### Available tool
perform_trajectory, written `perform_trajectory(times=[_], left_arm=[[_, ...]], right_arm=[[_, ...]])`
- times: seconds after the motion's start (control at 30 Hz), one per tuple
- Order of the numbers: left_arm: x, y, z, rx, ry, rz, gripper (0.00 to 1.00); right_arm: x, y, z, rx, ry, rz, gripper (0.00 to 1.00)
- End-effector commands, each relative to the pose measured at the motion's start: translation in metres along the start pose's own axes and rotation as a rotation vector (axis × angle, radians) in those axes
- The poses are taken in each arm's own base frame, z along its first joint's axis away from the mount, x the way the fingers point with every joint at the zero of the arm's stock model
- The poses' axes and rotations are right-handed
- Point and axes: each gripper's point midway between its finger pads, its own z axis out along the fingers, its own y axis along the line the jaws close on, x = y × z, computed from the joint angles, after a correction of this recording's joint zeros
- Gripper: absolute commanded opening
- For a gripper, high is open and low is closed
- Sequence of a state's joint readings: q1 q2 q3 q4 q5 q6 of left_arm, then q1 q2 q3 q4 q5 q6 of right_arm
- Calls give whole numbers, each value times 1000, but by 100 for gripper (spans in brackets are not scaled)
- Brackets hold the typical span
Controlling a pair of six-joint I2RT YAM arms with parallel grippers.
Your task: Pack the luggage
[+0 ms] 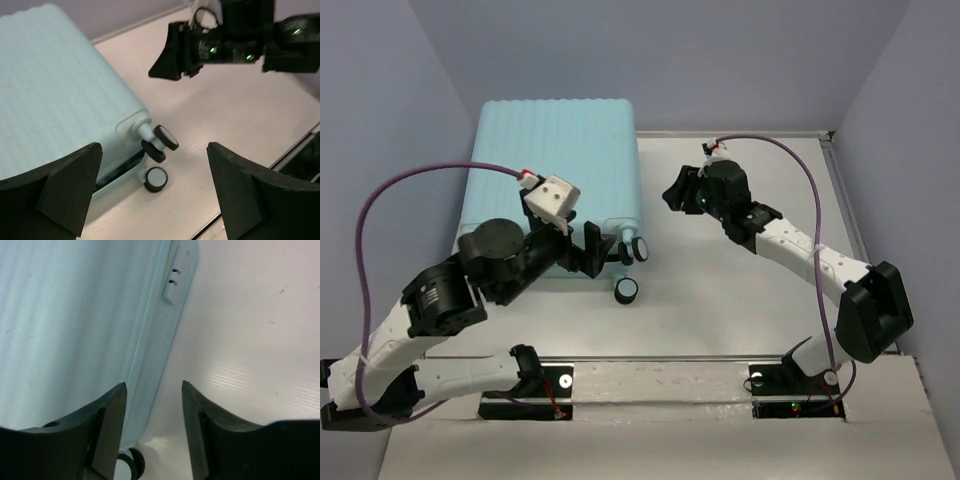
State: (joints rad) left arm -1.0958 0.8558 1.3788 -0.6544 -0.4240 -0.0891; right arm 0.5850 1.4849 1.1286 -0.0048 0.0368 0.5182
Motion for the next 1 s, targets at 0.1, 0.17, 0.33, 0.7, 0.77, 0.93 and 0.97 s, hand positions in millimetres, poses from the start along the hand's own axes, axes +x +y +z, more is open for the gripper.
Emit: perform_trajectory(times=[0.1,0.17,0.33,0.7,0.77,0.93,0.97], left_arm=[[-91,56,-36,-277,-291,-220,91],[-93,81,-15,-503,-243,-196,88],[-105,144,43,-597,-234,-254,11],[-13,377,46,-1044,-136,-538,6],[12,411,29,-1117,-112,-592,6],[47,450,27,-1198,-2,-607,6],[58,453,31,-1202,40,-610,6]], right_arm=[[-29,-9,-4,53,-88,-24,20],[-24,-8,-1,41,-70,-36,7],[-10,-10,6,24,-23,-61,7],[7,-8,-5,-25,42,-124,7],[14,-11,-3,-20,56,-122,7],[10,-12,-4,-13,44,-133,7],[10,-11,-4,-14,45,-132,7]])
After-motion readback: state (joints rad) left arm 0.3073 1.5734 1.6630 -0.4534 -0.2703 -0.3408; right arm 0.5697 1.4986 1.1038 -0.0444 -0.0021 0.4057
